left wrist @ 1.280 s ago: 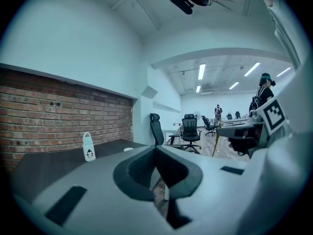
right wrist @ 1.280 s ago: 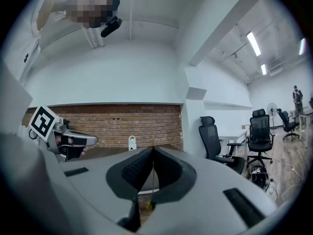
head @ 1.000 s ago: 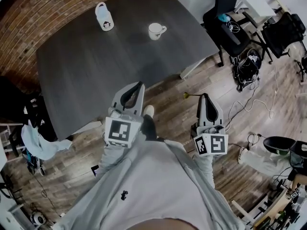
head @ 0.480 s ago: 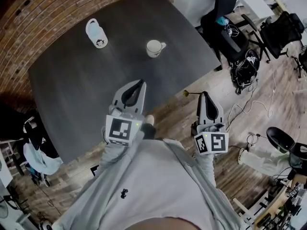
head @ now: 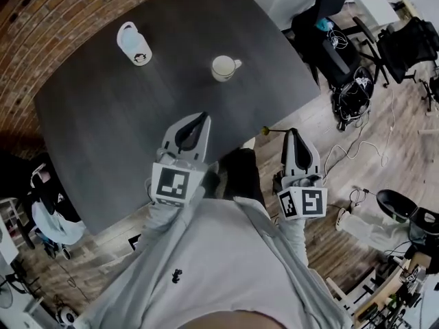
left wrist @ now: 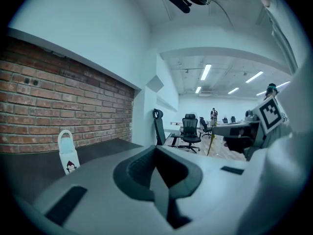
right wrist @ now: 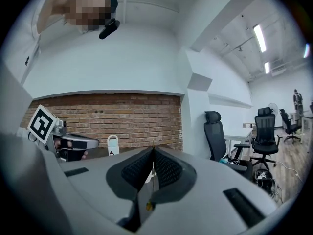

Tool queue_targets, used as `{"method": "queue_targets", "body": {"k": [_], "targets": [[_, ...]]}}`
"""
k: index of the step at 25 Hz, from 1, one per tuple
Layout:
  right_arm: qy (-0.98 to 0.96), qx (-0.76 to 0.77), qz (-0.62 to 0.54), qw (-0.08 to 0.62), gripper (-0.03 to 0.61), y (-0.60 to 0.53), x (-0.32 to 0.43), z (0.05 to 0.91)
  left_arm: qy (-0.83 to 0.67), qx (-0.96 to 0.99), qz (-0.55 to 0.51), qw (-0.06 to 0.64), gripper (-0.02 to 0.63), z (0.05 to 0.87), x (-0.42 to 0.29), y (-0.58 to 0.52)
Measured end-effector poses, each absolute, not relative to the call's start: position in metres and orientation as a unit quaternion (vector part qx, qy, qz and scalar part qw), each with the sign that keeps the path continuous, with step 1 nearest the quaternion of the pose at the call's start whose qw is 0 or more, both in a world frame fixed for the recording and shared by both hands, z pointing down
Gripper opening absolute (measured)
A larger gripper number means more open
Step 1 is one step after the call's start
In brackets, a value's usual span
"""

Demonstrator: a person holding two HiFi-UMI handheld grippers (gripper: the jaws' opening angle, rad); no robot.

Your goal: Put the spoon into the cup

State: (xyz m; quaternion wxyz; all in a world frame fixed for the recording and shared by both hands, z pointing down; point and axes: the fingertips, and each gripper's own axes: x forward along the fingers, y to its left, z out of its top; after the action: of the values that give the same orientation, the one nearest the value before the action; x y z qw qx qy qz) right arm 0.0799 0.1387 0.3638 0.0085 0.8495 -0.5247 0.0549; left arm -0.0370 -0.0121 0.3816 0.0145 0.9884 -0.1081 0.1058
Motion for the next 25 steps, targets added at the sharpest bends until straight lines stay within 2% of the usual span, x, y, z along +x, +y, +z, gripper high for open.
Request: {"method": "queue_targets", "body": {"k": [9, 20, 25], "targets": [[-0.573, 0.818, 0.055, 0.005, 0.02, 0.084, 0.145, 0.367, -0.167, 0.98, 0.104, 0.001, 0.02, 0.382, 0.007, -0.054], [-0.72, 0.693, 0.04, 0.005, 0.02, -0.034, 0.226, 0.352, -0.35, 0.932, 0.094, 0.018, 0.02, 0.366, 0.05, -0.111], [-0.761, 0.648, 0.038, -0.005, 0.02, -0.06, 0.243, 0.346, -0.405, 0.909, 0.102, 0.004, 0.02, 0.362, 0.053, -0.115]]}}
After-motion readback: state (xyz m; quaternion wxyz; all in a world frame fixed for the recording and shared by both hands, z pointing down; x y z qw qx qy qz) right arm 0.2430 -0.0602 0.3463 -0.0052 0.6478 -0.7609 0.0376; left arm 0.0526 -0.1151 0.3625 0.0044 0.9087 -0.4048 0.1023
